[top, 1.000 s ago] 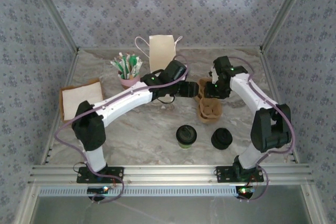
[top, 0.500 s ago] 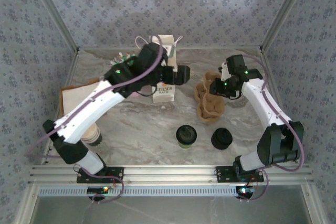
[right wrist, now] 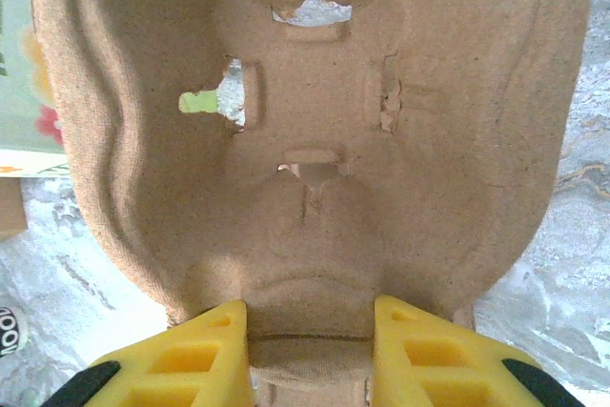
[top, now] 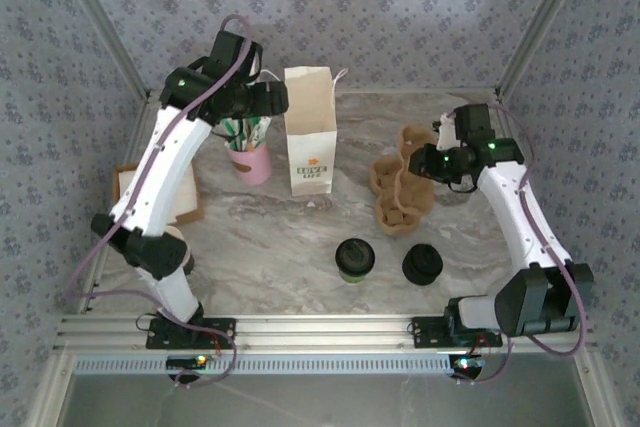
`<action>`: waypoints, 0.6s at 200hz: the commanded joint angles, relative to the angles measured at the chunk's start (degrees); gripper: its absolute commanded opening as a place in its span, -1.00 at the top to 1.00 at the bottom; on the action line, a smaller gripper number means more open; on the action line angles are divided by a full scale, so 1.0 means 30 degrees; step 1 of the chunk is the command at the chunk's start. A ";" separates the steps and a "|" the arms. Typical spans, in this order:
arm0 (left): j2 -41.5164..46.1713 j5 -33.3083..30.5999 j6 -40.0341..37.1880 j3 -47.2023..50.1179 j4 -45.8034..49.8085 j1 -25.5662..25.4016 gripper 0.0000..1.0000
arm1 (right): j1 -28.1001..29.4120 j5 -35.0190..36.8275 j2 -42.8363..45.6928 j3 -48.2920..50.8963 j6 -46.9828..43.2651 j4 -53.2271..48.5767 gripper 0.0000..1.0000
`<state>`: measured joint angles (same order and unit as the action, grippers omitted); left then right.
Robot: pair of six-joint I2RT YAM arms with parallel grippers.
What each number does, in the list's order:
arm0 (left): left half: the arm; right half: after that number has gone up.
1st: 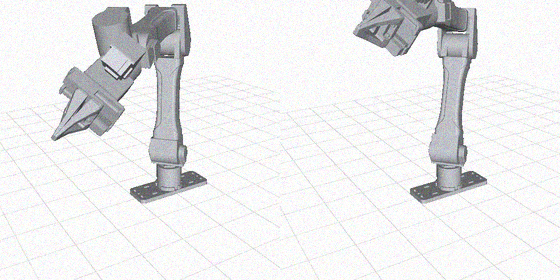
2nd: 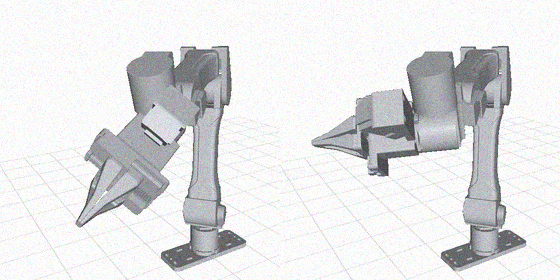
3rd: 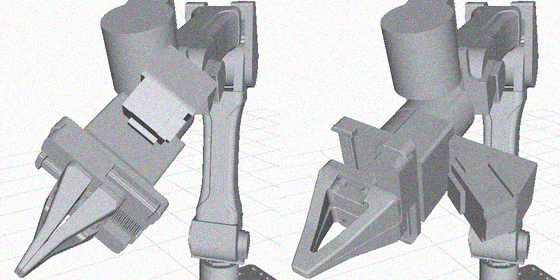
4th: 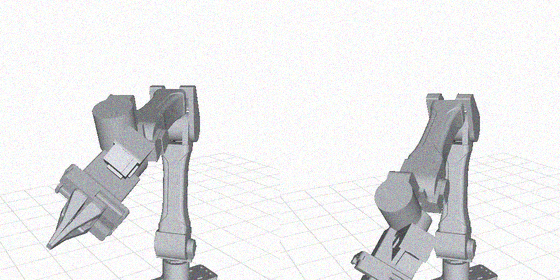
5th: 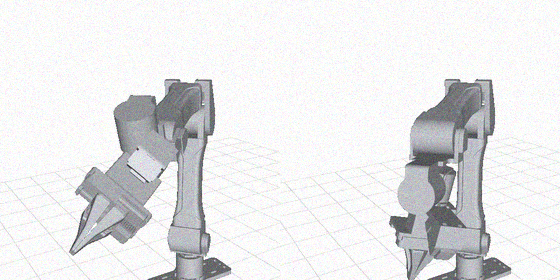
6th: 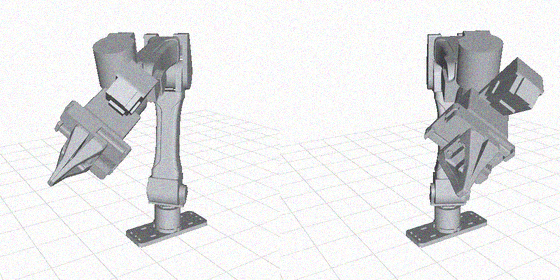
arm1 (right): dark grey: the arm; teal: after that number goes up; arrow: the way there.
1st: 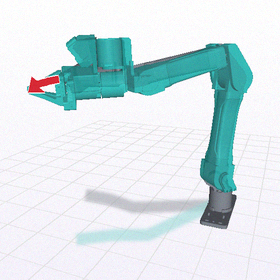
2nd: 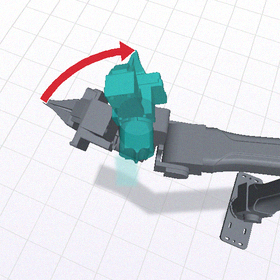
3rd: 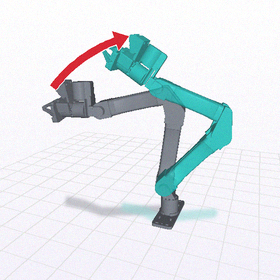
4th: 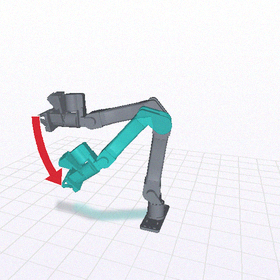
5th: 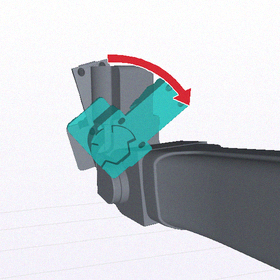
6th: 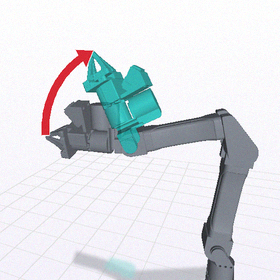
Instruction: Pack the takeout coffee
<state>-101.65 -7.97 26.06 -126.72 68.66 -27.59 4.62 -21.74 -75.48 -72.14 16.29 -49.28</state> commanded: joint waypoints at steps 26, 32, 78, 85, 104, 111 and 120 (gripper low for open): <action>-0.1195 0.4020 -0.0221 -0.0662 -0.0619 0.1448 -0.46 | -0.0414 -0.1813 0.0782 -0.0558 0.0469 -0.0660 0.38; -0.1372 0.4384 -0.0181 -0.0772 -0.0741 0.1483 -0.38 | -0.0416 -0.1984 0.0810 -0.0605 0.0522 -0.0669 0.38; -0.2296 0.5344 0.0123 -0.1252 -0.0851 0.1947 0.23 | -0.0438 -0.3028 0.1239 -0.1012 0.1416 -0.0342 0.37; -0.2300 0.5571 0.0164 -0.1264 -0.0929 0.1962 0.35 | -0.0453 -0.3124 0.1324 -0.1077 0.1478 -0.0366 0.37; -0.2185 0.6385 0.0331 -0.1108 -0.1233 0.1948 0.63 | -0.0437 -0.3290 0.1587 -0.1263 0.1658 -0.0476 0.37; -0.2131 0.6588 0.0415 -0.1063 -0.1266 0.1933 0.69 | -0.0458 -0.3389 0.1705 -0.1341 0.1722 -0.0510 0.37; -0.1995 0.6805 0.0495 -0.0955 -0.1270 0.1933 0.73 | -0.0442 -0.3475 0.1850 -0.1435 0.1796 -0.0587 0.37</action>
<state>-108.03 8.45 26.85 -128.53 66.08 -21.98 3.70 -29.50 -72.01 -73.95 20.16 -49.74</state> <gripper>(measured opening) 0.161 0.317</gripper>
